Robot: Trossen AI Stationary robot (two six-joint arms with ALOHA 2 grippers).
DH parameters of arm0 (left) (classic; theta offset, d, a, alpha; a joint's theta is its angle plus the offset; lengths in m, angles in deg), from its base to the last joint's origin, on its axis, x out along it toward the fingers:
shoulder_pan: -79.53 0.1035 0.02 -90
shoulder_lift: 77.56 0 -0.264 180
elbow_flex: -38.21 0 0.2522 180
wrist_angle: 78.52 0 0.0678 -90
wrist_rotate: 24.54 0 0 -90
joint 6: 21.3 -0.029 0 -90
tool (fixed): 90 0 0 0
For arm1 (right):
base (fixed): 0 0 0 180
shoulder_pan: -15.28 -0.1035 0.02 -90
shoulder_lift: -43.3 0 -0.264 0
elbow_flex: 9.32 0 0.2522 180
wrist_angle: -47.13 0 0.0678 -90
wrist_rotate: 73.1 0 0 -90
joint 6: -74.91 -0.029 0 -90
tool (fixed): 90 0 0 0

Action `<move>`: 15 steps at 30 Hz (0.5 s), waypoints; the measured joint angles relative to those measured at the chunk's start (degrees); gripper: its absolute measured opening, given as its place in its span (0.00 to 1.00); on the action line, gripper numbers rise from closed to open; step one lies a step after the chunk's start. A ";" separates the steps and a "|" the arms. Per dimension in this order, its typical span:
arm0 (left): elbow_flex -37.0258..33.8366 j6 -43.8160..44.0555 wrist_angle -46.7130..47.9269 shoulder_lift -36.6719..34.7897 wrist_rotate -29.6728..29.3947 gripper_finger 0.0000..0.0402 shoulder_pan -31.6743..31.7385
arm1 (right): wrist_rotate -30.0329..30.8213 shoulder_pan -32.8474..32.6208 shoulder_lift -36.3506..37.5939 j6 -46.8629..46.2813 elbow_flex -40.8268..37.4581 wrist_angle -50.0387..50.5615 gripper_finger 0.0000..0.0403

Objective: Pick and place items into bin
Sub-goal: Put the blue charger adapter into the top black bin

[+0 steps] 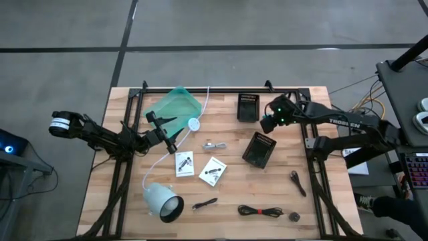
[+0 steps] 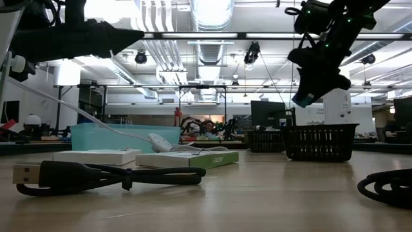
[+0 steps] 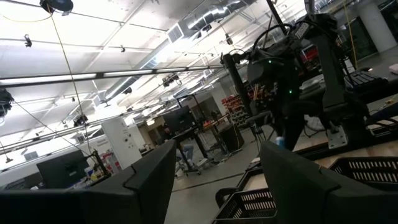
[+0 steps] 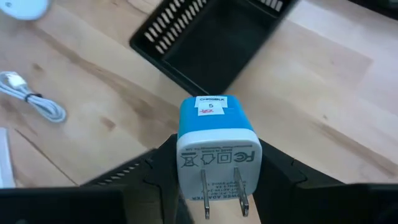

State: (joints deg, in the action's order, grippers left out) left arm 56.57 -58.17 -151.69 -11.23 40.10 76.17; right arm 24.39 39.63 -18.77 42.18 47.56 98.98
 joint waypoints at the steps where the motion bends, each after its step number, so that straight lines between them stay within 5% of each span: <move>1: 0.00 0.00 0.00 0.00 0.00 0.54 0.00 | 0.08 -0.32 -0.46 0.02 -0.01 -0.95 0.34; 15: 0.00 0.00 0.00 0.00 0.00 0.54 0.01 | 2.58 -1.87 -2.92 4.64 2.51 -10.94 0.34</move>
State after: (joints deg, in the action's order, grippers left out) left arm 56.57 -58.17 -151.69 -11.23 40.10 76.19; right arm 26.97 37.76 -21.69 46.83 50.07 88.04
